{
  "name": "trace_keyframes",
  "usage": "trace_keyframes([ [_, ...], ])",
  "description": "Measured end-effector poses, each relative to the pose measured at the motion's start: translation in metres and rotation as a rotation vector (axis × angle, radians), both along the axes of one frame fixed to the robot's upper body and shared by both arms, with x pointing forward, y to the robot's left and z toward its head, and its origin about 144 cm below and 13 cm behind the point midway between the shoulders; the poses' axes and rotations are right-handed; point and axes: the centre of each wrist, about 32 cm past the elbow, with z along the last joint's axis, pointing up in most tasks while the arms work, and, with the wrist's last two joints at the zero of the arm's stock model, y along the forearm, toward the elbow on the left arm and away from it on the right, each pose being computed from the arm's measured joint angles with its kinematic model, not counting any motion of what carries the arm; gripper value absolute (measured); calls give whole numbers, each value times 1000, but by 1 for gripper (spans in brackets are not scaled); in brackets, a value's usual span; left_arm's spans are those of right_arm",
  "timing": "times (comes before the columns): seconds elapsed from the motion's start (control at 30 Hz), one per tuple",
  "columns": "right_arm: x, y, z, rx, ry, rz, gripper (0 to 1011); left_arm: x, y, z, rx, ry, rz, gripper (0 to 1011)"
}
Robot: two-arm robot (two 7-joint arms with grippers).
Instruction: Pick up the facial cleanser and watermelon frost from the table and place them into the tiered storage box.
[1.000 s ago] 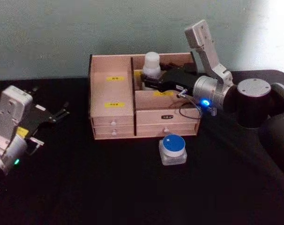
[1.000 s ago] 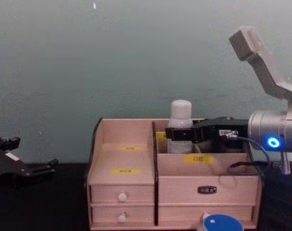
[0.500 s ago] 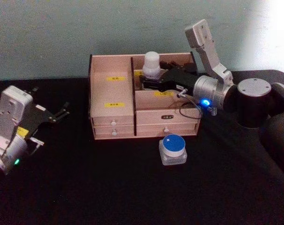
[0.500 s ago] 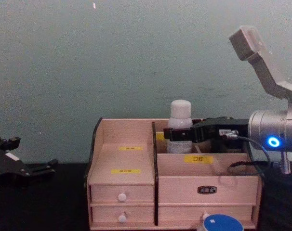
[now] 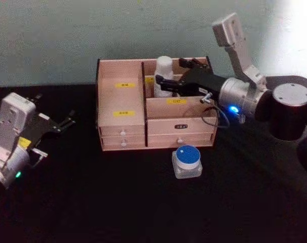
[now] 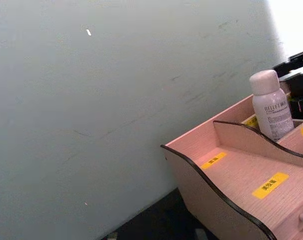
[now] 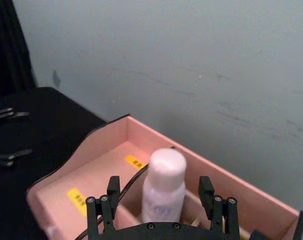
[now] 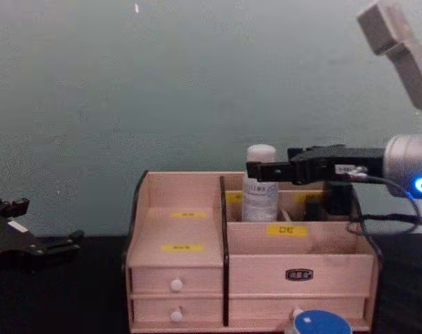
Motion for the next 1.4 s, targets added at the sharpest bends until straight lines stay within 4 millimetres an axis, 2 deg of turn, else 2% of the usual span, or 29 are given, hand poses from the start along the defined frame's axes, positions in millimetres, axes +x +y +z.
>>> trace_keyframes([
  [0.13, -16, -7, -1, -9, 4, 22, 1000, 0, 0, 0, 0, 0, 0, 1001],
  [0.23, -33, -14, -8, -14, 13, 52, 1000, 0, 0, 0, 0, 0, 0, 1001],
  [0.67, -86, -39, -36, -53, 40, 122, 1000, 0, 0, 0, 0, 0, 0, 1001],
  [1.0, -102, -49, -49, -113, 91, 135, 1000, 0, 0, 0, 0, 0, 0, 1001],
  [1.4, -108, -55, -53, -150, 127, 157, 1000, 0, 0, 0, 0, 0, 0, 1001],
])
